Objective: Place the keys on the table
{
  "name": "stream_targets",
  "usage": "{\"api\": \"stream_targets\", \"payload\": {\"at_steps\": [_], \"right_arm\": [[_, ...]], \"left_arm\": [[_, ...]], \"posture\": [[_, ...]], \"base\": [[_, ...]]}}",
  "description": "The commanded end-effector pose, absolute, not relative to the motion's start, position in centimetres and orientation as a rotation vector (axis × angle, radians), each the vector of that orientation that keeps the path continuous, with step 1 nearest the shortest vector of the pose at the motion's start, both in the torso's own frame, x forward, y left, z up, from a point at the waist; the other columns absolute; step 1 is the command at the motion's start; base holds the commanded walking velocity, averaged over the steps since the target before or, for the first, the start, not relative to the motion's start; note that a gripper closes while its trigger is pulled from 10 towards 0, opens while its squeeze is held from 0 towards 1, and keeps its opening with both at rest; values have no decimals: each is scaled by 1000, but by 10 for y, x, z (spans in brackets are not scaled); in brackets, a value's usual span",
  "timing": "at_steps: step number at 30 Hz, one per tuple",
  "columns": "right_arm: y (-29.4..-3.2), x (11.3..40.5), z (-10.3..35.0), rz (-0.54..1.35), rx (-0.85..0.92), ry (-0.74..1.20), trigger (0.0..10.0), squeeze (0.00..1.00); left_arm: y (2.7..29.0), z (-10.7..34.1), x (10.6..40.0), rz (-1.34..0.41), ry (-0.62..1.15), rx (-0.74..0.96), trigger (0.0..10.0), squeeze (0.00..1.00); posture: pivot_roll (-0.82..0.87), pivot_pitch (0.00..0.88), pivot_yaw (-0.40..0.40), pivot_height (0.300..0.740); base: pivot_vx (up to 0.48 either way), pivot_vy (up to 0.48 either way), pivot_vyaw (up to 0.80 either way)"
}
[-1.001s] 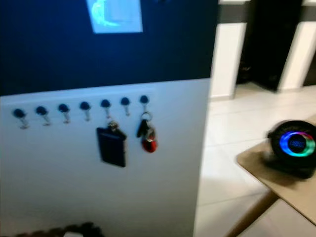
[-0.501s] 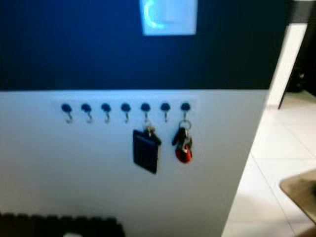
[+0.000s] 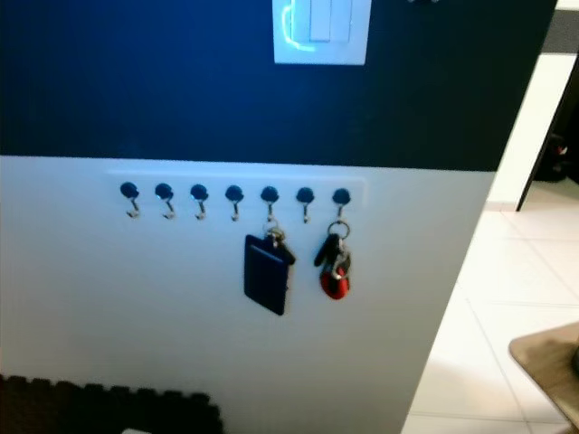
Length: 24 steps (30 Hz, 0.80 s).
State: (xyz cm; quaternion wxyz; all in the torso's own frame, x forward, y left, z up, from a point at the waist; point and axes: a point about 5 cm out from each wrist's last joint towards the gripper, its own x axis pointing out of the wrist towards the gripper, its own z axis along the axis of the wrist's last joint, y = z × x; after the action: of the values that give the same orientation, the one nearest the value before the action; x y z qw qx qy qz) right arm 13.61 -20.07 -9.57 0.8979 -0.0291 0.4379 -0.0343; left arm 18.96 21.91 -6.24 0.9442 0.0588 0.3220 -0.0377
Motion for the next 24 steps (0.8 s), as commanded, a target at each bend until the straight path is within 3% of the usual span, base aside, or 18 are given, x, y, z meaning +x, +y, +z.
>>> {"api": "stream_targets", "payload": {"at_steps": [1,24], "right_arm": [[-199,131,-98,-77,-47,932,10000,0],[-197,130,-99,-75,-40,942,10000,0]], "left_arm": [[218,-67,183,-68,687,103,10000,0],[215,-65,186,-98,668,96,10000,0]], "posture": [[41,51,29,740],[43,58,30,740]], "base": [[0,0,0],[0,0,0]]}}
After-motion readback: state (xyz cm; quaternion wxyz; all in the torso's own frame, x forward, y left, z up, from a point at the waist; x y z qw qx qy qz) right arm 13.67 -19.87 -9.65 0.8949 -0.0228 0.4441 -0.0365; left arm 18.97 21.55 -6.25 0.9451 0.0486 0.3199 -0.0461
